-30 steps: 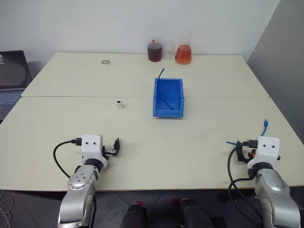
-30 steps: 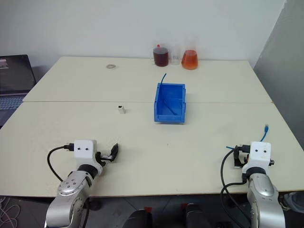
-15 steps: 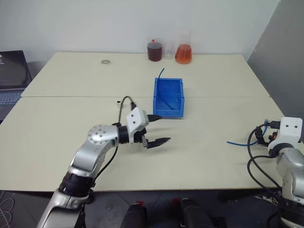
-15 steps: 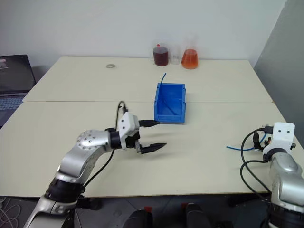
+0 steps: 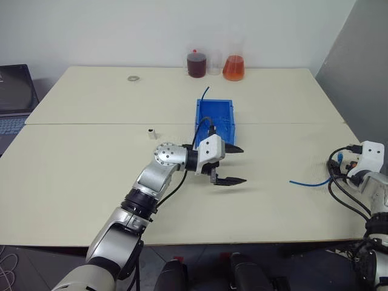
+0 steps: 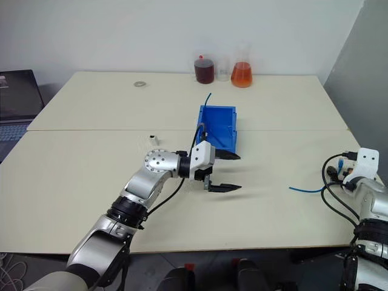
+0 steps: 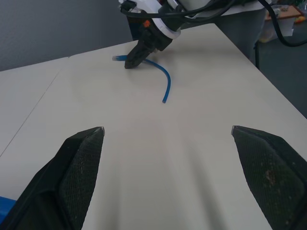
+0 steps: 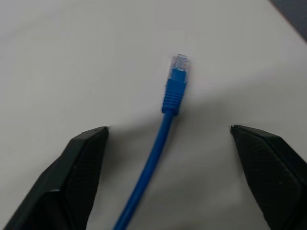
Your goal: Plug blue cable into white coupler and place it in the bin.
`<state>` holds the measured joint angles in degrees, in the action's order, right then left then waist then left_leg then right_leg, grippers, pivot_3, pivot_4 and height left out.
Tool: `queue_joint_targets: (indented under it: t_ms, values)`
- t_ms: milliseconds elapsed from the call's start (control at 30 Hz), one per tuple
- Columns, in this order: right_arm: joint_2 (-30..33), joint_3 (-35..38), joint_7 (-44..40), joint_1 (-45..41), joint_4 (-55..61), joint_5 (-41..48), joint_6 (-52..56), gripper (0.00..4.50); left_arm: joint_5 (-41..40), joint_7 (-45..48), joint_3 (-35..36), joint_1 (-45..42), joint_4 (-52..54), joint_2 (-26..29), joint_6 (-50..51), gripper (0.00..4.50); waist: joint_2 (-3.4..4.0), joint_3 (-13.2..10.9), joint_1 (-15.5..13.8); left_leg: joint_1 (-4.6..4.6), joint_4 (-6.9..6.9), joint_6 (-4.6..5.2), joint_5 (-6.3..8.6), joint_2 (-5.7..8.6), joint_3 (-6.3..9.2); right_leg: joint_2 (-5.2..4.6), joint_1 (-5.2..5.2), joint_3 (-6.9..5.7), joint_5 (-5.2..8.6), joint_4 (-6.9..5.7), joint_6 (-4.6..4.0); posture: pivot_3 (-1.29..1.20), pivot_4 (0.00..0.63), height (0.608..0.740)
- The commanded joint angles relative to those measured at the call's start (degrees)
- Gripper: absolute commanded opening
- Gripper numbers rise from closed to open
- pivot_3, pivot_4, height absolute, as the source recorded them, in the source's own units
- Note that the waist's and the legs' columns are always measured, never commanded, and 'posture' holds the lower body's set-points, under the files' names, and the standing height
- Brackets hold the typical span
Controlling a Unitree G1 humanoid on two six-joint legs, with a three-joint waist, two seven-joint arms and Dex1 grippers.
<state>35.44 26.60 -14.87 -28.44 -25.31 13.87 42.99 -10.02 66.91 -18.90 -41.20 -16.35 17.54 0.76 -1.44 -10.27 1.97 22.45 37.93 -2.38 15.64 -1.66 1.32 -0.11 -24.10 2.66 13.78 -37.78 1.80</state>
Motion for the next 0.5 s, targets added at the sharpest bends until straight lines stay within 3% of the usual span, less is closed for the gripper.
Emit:
queue_joint_targets:
  t_ms: [33,367,500]
  values:
    - [-0.1,1.8,0.7,-1.7,-1.8,2.2,1.3,3.06,0.3,-0.1,0.1,0.0,2.3,-0.4,-0.9,4.50,0.00,0.0,0.0,0.00,0.00,0.00,0.00,0.00,0.01,0.00,0.01,-0.01,0.00,0.00,0.02,0.00,0.150,0.740]
    - [-2.0,1.3,2.3,1.3,4.2,3.1,6.6,0.70,0.6,-2.0,1.5,-0.6,2.3,0.0,-0.2,4.50,0.00,0.0,0.0,-0.01,0.01,0.00,0.00,-0.01,0.01,0.00,0.01,0.00,-0.01,-0.02,0.03,0.00,0.150,0.740]
    - [-3.5,1.6,3.7,2.4,7.8,3.5,8.8,0.02,0.6,-2.1,1.6,-0.7,2.2,0.0,-0.1,4.50,0.01,0.0,0.0,-0.02,0.02,0.00,0.00,-0.01,0.02,0.02,0.01,0.00,0.00,-0.04,0.04,0.00,0.150,0.740]
